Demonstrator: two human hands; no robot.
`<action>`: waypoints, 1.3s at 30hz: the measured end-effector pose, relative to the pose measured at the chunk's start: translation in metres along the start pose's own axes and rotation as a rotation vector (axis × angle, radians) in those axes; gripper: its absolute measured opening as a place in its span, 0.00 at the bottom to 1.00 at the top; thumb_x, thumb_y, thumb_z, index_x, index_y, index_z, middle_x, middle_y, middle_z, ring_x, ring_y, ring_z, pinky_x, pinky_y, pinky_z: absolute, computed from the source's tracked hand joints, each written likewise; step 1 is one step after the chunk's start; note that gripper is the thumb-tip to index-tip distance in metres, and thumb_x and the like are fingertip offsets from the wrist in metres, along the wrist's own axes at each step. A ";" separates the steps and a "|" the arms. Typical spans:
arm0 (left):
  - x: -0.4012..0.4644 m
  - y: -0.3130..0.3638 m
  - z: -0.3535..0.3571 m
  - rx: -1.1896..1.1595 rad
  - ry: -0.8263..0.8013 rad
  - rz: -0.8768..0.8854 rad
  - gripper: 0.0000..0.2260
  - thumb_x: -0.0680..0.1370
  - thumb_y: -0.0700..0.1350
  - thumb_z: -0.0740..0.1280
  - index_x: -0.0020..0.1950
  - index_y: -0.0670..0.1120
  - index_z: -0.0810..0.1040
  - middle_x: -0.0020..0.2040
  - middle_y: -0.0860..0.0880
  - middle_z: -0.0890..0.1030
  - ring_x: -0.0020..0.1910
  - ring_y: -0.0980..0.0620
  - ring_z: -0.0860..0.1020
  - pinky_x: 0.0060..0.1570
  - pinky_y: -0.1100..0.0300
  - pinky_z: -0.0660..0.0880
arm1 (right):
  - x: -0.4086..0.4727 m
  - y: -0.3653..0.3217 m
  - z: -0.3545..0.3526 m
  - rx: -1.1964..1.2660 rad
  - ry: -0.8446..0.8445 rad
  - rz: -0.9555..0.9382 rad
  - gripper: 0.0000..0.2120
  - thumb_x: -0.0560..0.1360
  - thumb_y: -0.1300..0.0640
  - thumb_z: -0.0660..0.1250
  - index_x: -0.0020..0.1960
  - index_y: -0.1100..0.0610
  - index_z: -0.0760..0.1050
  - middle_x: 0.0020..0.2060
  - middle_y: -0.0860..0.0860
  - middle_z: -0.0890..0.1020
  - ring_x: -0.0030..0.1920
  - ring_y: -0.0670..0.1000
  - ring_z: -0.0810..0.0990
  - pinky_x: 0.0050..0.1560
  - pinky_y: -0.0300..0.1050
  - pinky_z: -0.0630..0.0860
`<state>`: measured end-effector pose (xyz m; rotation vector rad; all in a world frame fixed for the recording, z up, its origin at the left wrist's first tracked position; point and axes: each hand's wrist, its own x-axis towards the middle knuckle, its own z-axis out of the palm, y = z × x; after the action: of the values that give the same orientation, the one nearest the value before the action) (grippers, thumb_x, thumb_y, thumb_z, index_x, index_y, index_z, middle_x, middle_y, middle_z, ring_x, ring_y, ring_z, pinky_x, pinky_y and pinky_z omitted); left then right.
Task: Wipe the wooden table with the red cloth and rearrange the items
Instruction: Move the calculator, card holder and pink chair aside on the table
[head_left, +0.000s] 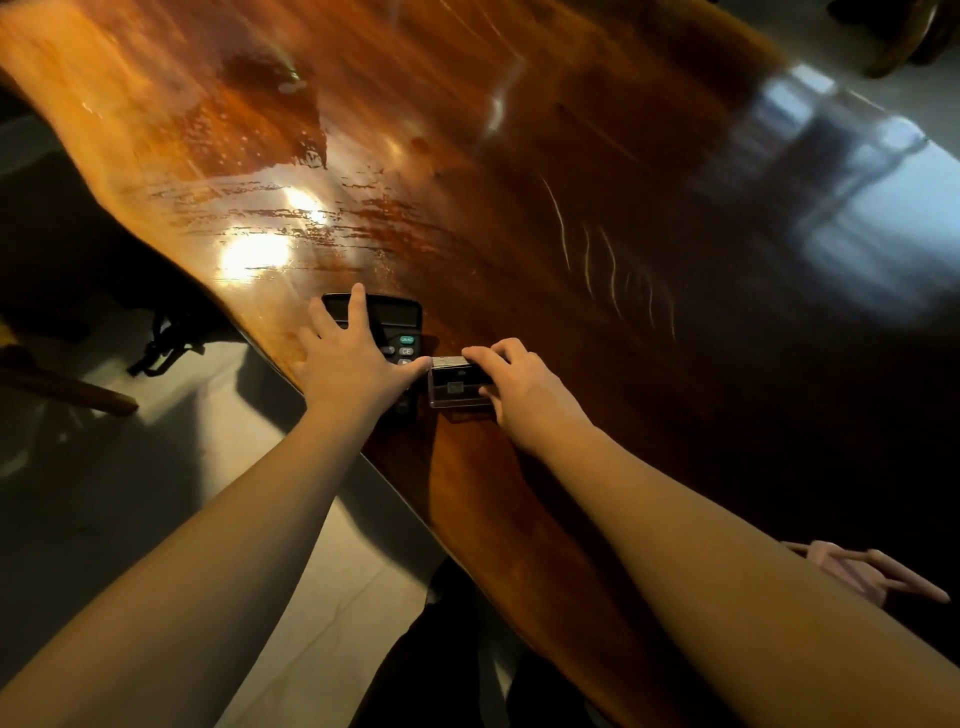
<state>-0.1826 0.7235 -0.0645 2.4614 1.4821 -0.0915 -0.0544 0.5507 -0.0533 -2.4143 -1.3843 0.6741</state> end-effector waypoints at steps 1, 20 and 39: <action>-0.001 -0.001 0.000 0.001 0.009 0.010 0.55 0.63 0.79 0.67 0.81 0.57 0.47 0.79 0.38 0.55 0.75 0.33 0.59 0.64 0.34 0.68 | 0.000 0.000 0.000 -0.007 -0.007 0.008 0.26 0.82 0.58 0.63 0.77 0.46 0.61 0.70 0.52 0.67 0.64 0.55 0.70 0.59 0.57 0.77; -0.062 0.097 -0.057 -0.204 0.170 0.558 0.38 0.74 0.62 0.71 0.78 0.46 0.63 0.73 0.36 0.68 0.73 0.35 0.64 0.66 0.36 0.69 | -0.122 0.076 -0.063 -0.022 0.296 0.325 0.34 0.76 0.40 0.67 0.77 0.40 0.54 0.78 0.51 0.62 0.76 0.56 0.61 0.69 0.58 0.67; -0.219 0.257 0.039 0.155 -0.245 0.996 0.52 0.67 0.78 0.63 0.80 0.58 0.42 0.83 0.46 0.49 0.81 0.40 0.44 0.73 0.34 0.55 | -0.327 0.152 -0.043 -0.085 0.341 0.866 0.46 0.70 0.32 0.69 0.79 0.41 0.47 0.80 0.54 0.49 0.77 0.70 0.47 0.73 0.70 0.54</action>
<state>-0.0589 0.4118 -0.0105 2.8698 0.0635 -0.2952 -0.0619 0.1915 -0.0014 -2.9747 -0.1969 0.3281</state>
